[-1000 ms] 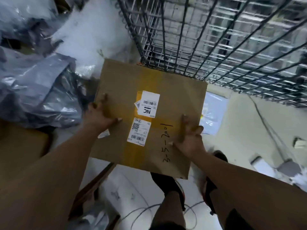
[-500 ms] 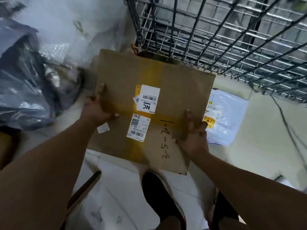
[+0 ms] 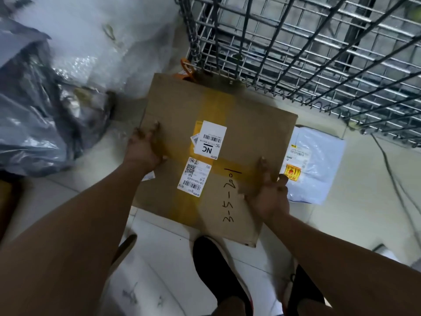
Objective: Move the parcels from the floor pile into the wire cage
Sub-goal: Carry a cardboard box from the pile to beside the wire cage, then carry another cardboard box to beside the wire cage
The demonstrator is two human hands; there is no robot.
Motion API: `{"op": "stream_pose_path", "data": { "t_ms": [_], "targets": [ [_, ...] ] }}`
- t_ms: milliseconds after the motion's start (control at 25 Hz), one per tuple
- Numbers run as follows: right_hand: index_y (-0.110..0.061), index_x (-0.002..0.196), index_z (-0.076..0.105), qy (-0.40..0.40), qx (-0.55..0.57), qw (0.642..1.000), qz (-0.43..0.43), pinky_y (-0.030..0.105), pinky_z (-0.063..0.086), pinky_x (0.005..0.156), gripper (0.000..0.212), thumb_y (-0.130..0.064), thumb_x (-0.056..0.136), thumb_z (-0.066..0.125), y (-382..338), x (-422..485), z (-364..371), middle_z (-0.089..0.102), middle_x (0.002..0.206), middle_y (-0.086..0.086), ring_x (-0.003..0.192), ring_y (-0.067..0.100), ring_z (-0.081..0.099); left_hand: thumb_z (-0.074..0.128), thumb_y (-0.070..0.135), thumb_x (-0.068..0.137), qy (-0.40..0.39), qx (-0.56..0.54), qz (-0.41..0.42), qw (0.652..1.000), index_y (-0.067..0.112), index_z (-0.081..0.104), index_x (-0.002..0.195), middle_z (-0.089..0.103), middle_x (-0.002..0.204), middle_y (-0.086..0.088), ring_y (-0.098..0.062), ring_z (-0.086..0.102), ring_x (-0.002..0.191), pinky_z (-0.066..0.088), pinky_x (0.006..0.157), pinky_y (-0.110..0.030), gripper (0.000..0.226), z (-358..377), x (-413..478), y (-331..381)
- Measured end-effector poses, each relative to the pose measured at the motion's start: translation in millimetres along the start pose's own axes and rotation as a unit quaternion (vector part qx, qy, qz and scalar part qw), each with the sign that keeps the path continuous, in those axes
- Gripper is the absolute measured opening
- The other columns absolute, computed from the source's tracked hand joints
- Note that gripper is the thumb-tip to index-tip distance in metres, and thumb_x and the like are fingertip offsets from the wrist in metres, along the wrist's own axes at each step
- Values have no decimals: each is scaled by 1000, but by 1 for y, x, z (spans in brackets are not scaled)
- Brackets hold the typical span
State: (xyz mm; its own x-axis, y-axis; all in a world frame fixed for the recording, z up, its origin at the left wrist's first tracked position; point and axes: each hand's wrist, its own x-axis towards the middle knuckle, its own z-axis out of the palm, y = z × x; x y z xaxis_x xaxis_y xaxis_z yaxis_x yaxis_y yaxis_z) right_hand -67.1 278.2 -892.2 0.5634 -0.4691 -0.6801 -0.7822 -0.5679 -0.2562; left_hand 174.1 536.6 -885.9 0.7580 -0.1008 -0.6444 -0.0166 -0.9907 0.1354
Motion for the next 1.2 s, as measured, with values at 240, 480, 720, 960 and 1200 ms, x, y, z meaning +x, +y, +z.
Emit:
{"op": "stream_pose_path", "data": {
  "t_ms": [240,480,720,960,1200],
  "targets": [
    [-52,156,-2,-39,-16,996,-83,51,47,105,112,-51,79,79,-33,-47,-83,4,164,10,146,39,25,76,48,86,-21,46,115,992,45,15,160,21,168,-1,-33,40,144,38,113,-49,96,-28,-111,72],
    [-35,162,6,-73,16,984,-161,39,45,102,105,-43,84,76,-59,-142,-244,26,156,16,134,39,45,70,52,83,-89,33,184,978,48,17,158,38,157,1,-29,53,131,52,100,-48,93,-133,-249,170],
    [-18,153,39,-73,43,982,-168,30,42,94,82,-38,82,75,-59,-250,-404,56,134,21,127,35,52,71,43,85,-66,-12,191,979,34,43,151,57,136,-1,-27,60,118,50,88,-32,73,-259,-387,263],
    [-15,146,51,-4,107,984,-141,27,41,92,67,-33,87,77,-38,-355,-497,62,136,12,126,31,57,67,57,79,-81,4,267,960,41,59,131,68,120,9,-19,66,111,56,90,-40,55,-323,-508,323],
    [-17,152,42,63,178,981,-52,28,42,97,79,-38,86,79,23,-463,-530,57,144,12,129,27,55,67,54,84,-66,123,374,917,36,53,142,68,130,3,-24,65,114,55,92,-37,62,-340,-588,373]
  ]
}}
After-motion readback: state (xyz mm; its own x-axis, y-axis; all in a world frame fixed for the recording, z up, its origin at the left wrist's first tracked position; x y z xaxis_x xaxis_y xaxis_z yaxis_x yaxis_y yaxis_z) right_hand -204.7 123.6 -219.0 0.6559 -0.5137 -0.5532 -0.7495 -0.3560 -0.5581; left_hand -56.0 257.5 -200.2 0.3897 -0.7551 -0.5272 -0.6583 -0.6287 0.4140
